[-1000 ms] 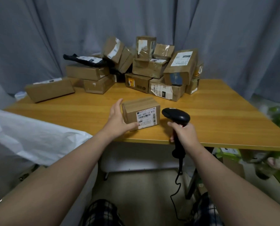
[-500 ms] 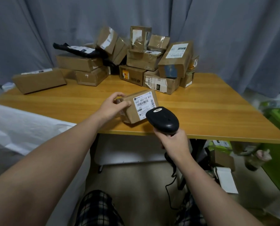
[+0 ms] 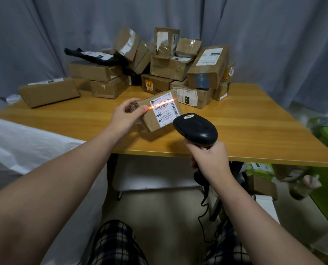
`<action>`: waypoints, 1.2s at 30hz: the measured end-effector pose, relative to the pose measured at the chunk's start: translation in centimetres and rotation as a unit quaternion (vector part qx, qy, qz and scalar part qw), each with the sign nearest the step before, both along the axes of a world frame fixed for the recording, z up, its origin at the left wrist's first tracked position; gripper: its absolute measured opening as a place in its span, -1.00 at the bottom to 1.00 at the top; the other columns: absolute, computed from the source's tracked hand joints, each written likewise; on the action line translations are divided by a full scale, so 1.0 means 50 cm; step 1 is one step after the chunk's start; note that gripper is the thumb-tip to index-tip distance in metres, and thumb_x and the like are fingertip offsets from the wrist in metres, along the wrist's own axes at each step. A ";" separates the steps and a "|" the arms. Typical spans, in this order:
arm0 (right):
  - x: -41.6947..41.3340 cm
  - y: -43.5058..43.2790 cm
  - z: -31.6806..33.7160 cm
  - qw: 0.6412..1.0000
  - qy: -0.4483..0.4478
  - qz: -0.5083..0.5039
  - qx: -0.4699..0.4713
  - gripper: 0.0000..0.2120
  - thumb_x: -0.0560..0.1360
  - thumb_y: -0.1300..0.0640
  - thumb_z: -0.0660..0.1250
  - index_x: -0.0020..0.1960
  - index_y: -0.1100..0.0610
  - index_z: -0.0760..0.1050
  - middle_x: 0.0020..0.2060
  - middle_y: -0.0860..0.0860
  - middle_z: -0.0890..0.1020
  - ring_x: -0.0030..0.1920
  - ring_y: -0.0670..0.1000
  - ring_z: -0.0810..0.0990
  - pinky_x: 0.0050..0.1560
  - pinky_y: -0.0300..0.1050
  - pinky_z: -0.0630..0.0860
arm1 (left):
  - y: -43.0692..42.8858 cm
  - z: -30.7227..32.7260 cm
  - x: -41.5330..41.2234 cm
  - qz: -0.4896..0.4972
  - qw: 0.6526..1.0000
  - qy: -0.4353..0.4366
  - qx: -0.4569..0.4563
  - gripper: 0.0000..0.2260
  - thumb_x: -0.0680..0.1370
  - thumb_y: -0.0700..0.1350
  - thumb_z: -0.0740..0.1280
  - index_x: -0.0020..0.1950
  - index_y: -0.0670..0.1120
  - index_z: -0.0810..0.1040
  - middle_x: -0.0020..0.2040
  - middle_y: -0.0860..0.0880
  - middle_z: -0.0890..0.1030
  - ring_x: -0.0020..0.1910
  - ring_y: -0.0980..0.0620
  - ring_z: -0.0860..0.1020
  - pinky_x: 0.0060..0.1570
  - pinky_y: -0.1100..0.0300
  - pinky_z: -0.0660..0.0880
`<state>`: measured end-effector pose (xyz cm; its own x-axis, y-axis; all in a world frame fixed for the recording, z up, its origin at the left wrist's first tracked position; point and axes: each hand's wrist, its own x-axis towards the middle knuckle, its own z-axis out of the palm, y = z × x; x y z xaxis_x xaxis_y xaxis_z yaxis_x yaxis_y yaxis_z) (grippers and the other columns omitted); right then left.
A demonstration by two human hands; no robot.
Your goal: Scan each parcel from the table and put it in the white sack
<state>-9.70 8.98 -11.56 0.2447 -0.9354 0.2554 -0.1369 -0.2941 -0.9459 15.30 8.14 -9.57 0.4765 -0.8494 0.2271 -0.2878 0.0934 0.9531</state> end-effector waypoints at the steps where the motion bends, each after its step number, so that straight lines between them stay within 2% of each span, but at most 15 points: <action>1: 0.001 0.000 0.001 1.000 -0.001 -0.002 0.000 -0.66 0.45 0.09 0.43 -0.32 0.34 0.49 -0.50 0.21 0.51 -0.54 -0.02 0.50 -0.45 -0.21 0.44 | 0.000 0.001 0.001 0.001 1.000 -0.004 0.002 -0.66 0.49 0.00 0.43 0.25 0.07 0.51 0.20 -0.04 0.49 0.19 0.02 0.50 -0.04 0.23 0.55; 3: 0.003 0.001 0.002 1.000 0.002 -0.005 -0.002 -0.67 0.44 0.09 0.43 -0.31 0.34 0.50 -0.50 0.22 0.52 -0.53 -0.01 0.50 -0.45 -0.19 0.45 | 0.000 0.002 0.001 0.002 1.000 -0.012 0.008 -0.63 0.49 0.00 0.42 0.28 0.05 0.50 0.20 -0.03 0.49 0.19 0.02 0.49 0.02 0.18 0.55; 9: 0.005 0.002 -0.002 1.000 0.009 -0.005 -0.002 -0.74 0.44 0.10 0.45 -0.34 0.21 0.51 -0.56 0.03 0.49 -0.55 -0.03 0.52 -0.47 -0.17 0.47 | 0.001 0.003 0.001 0.005 1.000 -0.008 0.005 -0.61 0.49 0.00 0.43 0.30 0.02 0.49 0.22 -0.07 0.49 0.20 -0.02 0.50 0.12 0.02 0.57; 14: 0.007 0.001 0.002 1.000 0.016 -0.001 -0.005 -0.73 0.44 0.11 0.44 -0.37 0.17 0.50 -0.59 -0.04 0.48 -0.56 -0.06 0.51 -0.47 -0.19 0.47 | 0.005 0.005 0.006 0.006 1.000 -0.014 0.004 -0.60 0.48 0.00 0.43 0.30 0.02 0.49 0.24 -0.08 0.48 0.21 -0.04 0.49 0.14 -0.02 0.55; 18: 0.008 0.000 0.002 1.000 0.027 -0.006 -0.009 -0.68 0.44 0.09 0.44 -0.36 0.28 0.49 -0.55 0.09 0.49 -0.55 -0.02 0.50 -0.42 -0.14 0.46 | 0.008 0.008 0.006 0.018 0.999 -0.030 0.000 -0.60 0.50 -0.01 0.41 0.33 0.00 0.48 0.19 -0.02 0.47 0.15 0.08 0.47 0.09 0.09 0.55; 20: 0.009 0.000 0.001 1.000 0.026 -0.007 -0.009 -0.68 0.44 0.10 0.43 -0.36 0.28 0.48 -0.56 0.09 0.48 -0.56 -0.04 0.49 -0.44 -0.18 0.44 | 0.010 0.009 0.006 0.022 0.999 -0.035 -0.003 -0.60 0.51 -0.02 0.41 0.33 0.00 0.47 0.17 0.01 0.46 0.10 0.13 0.46 0.05 0.16 0.54; 22: 0.009 0.000 0.000 1.000 0.023 -0.002 -0.005 -0.69 0.44 0.11 0.44 -0.37 0.26 0.48 -0.57 0.06 0.48 -0.57 -0.06 0.48 -0.47 -0.24 0.43 | 0.011 0.010 0.006 0.024 0.999 -0.037 0.000 -0.59 0.51 -0.01 0.41 0.34 0.00 0.47 0.18 0.01 0.46 0.11 0.13 0.45 0.05 0.16 0.53; 27: 0.013 0.001 -0.005 1.000 0.013 0.009 0.003 -0.72 0.43 0.09 0.45 -0.36 0.19 0.49 -0.59 -0.03 0.48 -0.56 -0.06 0.49 -0.47 -0.23 0.42 | 0.016 0.011 0.001 0.022 0.999 -0.038 0.010 -0.57 0.50 -0.01 0.41 0.36 0.00 0.45 0.19 0.00 0.44 0.16 0.08 0.44 0.04 0.18 0.53; 30: 0.021 0.003 -0.002 1.000 0.000 0.014 -0.003 -0.71 0.43 0.10 0.45 -0.34 0.25 0.49 -0.58 0.02 0.48 -0.56 -0.04 0.49 -0.47 -0.21 0.42 | 0.025 0.014 -0.007 0.019 0.999 -0.031 0.001 -0.56 0.50 0.00 0.41 0.36 -0.01 0.45 0.20 -0.01 0.46 0.19 0.06 0.45 0.07 0.15 0.55; 34: 0.052 0.014 0.019 0.999 -0.018 0.042 -0.016 -0.75 0.44 0.12 0.45 -0.31 0.24 0.51 -0.58 0.01 0.48 -0.55 -0.05 0.48 -0.45 -0.22 0.43 | 0.058 0.035 -0.013 0.030 0.999 -0.011 -0.042 -0.61 0.51 -0.04 0.41 0.33 -0.01 0.48 0.11 0.08 0.49 0.09 0.18 0.49 -0.16 0.37 0.54; 36: 0.086 0.023 0.039 0.997 -0.032 0.062 -0.021 -0.78 0.44 0.14 0.45 -0.31 0.23 0.52 -0.59 -0.03 0.47 -0.54 -0.06 0.47 -0.45 -0.23 0.41 | 0.088 0.052 -0.002 0.041 0.997 0.000 -0.072 -0.65 0.51 -0.07 0.41 0.29 0.00 0.50 0.09 0.07 0.53 0.04 0.21 0.53 -0.17 0.38 0.53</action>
<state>-5.40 10.12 -9.62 0.3399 -0.8869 0.3128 -0.0362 -0.3447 -0.9380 15.20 12.53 -6.96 0.5436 -0.7653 0.3447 -0.3008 0.2057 0.9312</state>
